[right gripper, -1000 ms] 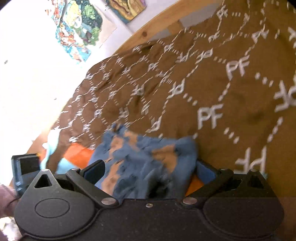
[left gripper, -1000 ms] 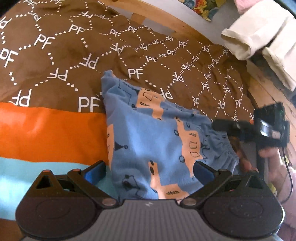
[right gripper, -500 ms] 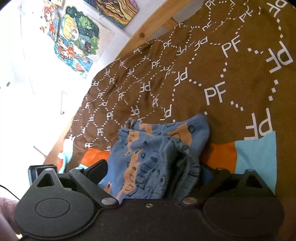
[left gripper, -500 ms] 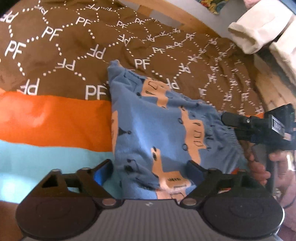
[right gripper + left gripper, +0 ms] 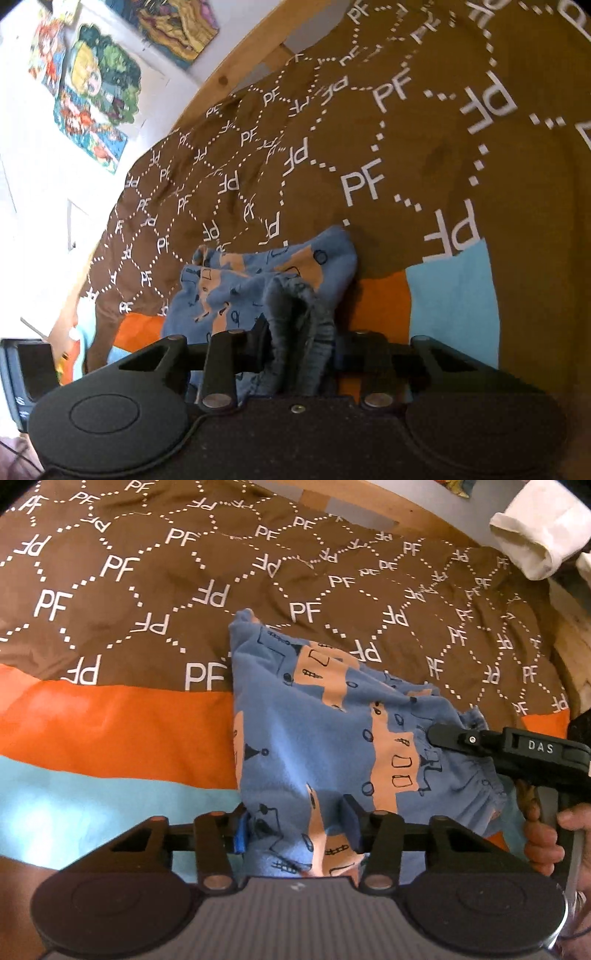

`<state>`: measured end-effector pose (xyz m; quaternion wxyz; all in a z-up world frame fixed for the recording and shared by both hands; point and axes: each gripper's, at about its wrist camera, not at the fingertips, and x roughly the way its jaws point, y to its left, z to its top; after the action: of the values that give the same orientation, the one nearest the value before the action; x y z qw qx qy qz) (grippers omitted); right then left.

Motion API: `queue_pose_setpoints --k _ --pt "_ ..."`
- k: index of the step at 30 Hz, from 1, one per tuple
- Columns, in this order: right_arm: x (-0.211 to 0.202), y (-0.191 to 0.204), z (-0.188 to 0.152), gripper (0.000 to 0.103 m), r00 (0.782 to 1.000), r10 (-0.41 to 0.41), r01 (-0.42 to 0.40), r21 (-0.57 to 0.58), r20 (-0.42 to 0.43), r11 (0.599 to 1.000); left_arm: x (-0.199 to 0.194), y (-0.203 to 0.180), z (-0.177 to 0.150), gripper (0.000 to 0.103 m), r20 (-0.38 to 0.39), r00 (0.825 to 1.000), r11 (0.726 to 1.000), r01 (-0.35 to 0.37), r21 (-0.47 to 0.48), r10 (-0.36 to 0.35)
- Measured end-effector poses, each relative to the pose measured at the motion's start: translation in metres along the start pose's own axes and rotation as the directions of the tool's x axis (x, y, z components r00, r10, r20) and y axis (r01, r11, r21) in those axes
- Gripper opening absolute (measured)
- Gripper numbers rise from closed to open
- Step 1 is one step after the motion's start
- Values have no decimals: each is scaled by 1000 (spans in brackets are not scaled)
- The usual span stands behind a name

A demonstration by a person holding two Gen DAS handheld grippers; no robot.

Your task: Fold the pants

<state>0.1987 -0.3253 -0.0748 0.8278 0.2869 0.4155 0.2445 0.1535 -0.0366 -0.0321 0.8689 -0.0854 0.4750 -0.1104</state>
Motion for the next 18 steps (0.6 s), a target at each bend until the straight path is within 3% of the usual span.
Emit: queue_pose_setpoints --k 5,11,18 --pt "3 -3 3 37 1000 5 -5 50 0 999 2 -5 3 61 -20 999 999 -40 -7 40" --pt "2 2 0 38 1000 -9 9 2 10 1000 5 5 5 66 -49 998 995 -32 -91 27" --pt "3 10 -1 35 999 -44 44 -50 15 998 6 6 5 68 -56 998 992 -44 -116 38"
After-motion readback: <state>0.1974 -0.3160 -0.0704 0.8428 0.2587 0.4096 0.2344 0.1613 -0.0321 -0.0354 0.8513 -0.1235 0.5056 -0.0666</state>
